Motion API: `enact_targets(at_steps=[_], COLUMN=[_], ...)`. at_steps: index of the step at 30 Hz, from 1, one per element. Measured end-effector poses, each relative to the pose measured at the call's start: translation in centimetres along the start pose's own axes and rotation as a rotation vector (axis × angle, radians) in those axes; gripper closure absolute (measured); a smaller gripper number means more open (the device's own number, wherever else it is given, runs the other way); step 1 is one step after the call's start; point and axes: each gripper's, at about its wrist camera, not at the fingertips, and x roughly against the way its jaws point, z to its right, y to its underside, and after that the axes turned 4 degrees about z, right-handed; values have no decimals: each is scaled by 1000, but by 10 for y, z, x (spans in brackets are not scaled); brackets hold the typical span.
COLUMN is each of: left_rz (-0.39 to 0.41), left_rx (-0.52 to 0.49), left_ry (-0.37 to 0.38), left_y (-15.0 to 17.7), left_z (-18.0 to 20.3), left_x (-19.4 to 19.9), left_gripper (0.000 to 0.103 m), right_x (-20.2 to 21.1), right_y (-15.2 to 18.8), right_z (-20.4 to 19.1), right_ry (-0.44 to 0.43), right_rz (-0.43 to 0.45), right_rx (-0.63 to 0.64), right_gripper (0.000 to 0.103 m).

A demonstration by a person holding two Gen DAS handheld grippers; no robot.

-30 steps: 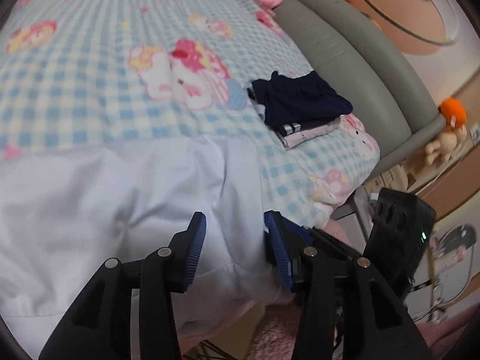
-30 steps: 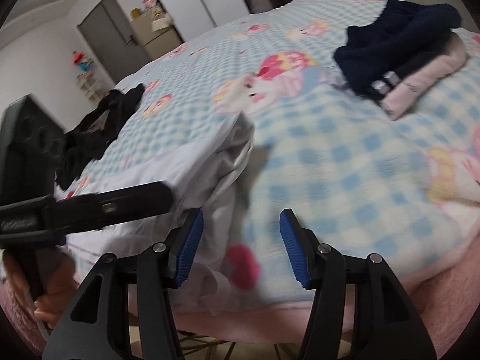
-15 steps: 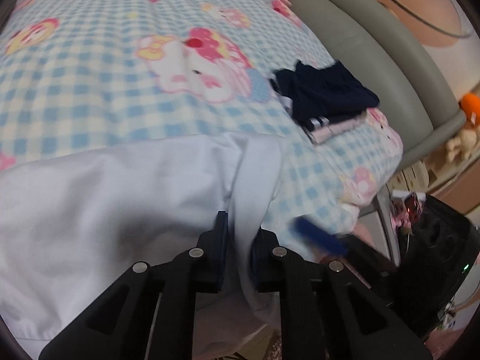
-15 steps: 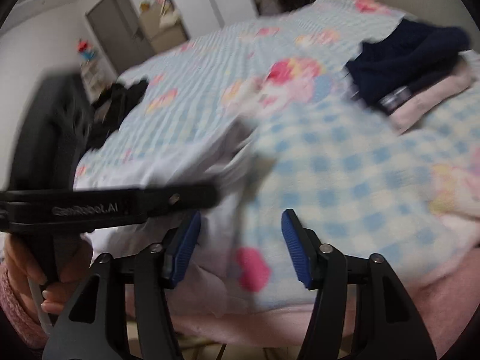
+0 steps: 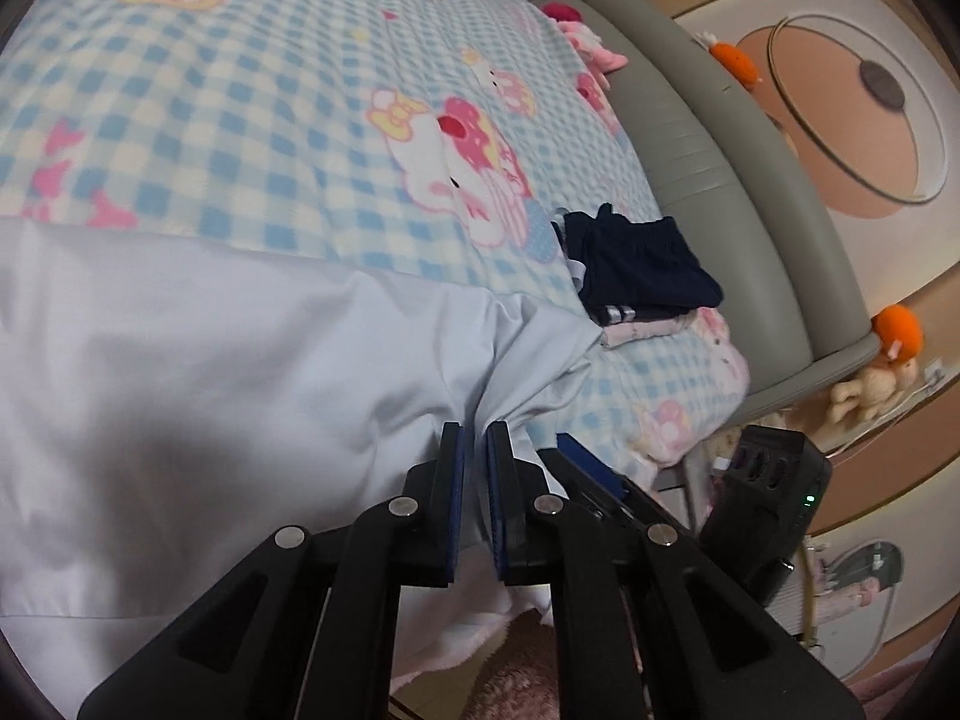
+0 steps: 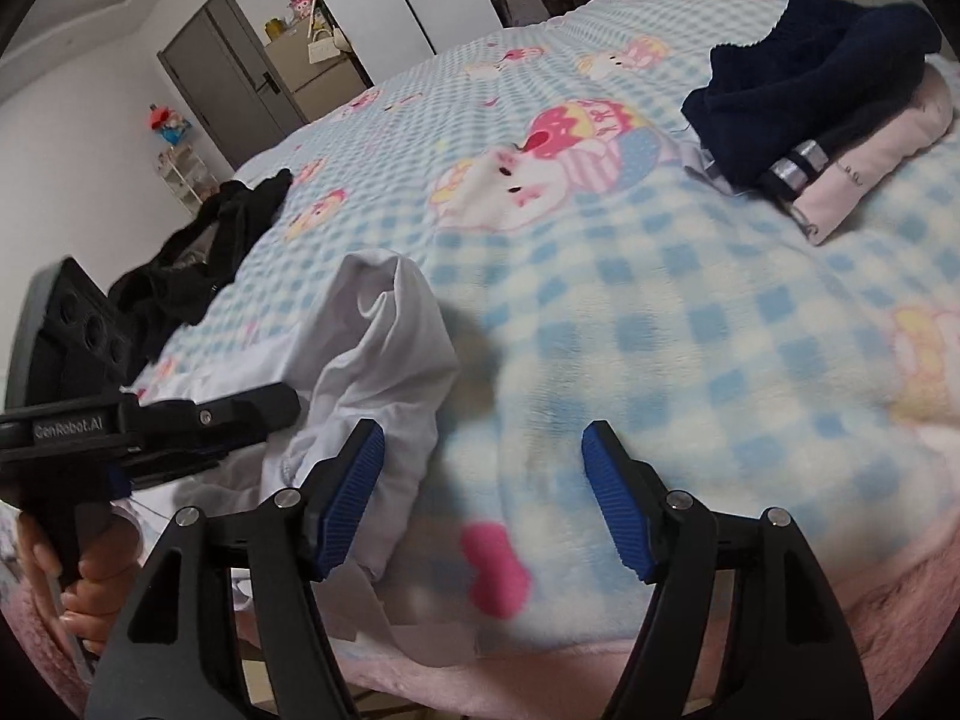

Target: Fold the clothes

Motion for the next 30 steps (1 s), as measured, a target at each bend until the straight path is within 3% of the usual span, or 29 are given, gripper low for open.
enact_targets(at_steps=[4, 6, 8, 9, 12, 13, 15, 17, 21, 24, 29, 30], left_rz=[-18, -32, -47, -55, -79, -87, -89, -86, -71, -61, -56, -54], left_rx=[8, -9, -29, -37, -58, -66, -85, -67, -70, -101, -56, -51], left_ry=[34, 42, 53, 51, 20, -20, -90, -109, -102, -124, -117, -116], left_y=[3, 4, 4, 4, 3, 4, 6, 6, 5, 5, 1, 1], left_z=[5, 12, 22, 26, 36, 38, 38, 33, 29, 31, 19, 17], left_x=[-7, -11, -17, -20, -31, -37, -43, -46, -40, -35, -30, -28], left_gripper=[90, 66, 54, 53, 56, 58, 81, 88, 90, 90, 93, 93], right_x=[4, 5, 6, 6, 6, 5, 2, 3, 14, 27, 54, 56], right_y=[3, 4, 5, 6, 8, 11, 16, 19, 17, 17, 10, 8], right_z=[-8, -9, -8, -7, -13, -21, -37, -41, -22, -21, -10, -3], right_ry=[-28, -56, -81, -97, -207, -202, -155, -93, -85, -77, -154, -127], right_rz=[7, 7, 3, 4, -17, -31, -50, -50, -44, -6, 84, 112], right_rx=[29, 25, 8, -1, -8, 33, 129, 167, 78, 75, 36, 4], right_gripper=[33, 34, 34, 34, 34, 34, 33, 34, 32, 32, 32, 33])
